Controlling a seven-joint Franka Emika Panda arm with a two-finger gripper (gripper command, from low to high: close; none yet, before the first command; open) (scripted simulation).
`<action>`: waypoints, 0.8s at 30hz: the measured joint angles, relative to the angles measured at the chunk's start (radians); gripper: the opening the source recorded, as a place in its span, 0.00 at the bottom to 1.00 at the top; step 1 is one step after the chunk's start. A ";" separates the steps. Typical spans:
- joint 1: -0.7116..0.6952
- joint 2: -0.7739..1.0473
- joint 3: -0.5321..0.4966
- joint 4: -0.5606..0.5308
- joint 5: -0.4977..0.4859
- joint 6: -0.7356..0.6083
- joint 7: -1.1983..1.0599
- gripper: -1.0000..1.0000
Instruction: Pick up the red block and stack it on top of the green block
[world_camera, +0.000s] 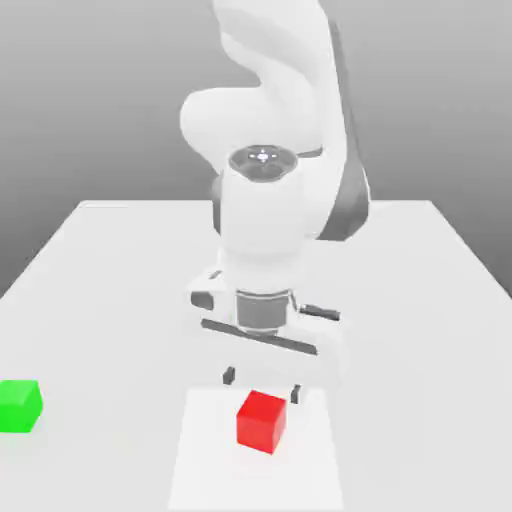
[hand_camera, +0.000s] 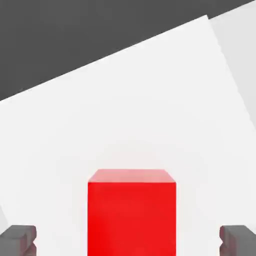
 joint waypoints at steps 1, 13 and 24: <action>-0.001 0.036 0.001 0.005 -0.001 0.030 0.001 0.50; -0.004 0.001 0.003 -0.001 -0.006 0.001 0.006 0.00; -0.310 -0.081 -0.131 0.133 0.039 -0.223 -0.212 0.00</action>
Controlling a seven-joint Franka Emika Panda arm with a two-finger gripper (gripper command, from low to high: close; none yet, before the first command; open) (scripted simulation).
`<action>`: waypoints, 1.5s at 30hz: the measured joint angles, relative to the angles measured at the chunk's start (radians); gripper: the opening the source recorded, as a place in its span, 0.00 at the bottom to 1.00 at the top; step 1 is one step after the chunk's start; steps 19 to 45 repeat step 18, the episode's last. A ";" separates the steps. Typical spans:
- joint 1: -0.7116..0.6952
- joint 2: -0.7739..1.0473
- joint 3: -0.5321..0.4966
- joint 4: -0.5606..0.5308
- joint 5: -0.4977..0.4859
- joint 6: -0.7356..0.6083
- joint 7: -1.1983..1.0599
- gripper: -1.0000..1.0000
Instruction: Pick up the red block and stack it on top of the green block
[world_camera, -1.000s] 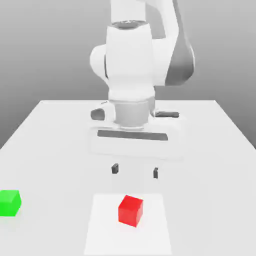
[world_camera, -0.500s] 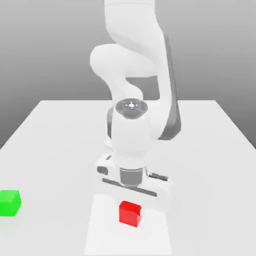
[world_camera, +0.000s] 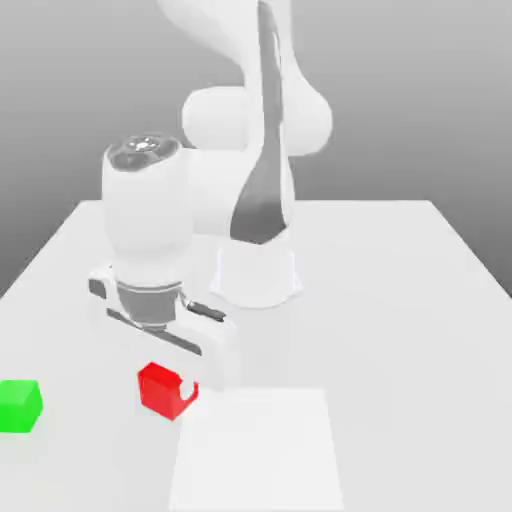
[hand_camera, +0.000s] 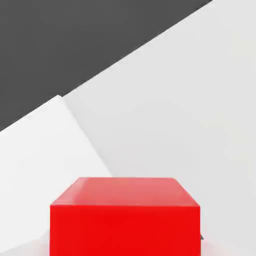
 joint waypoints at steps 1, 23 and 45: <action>-0.036 0.007 -0.019 0.022 0.005 -0.015 -0.030 0.00; -0.241 0.205 -0.077 0.147 0.114 0.056 -0.250 1.00; -0.241 0.205 -0.077 0.147 0.114 0.056 -0.250 1.00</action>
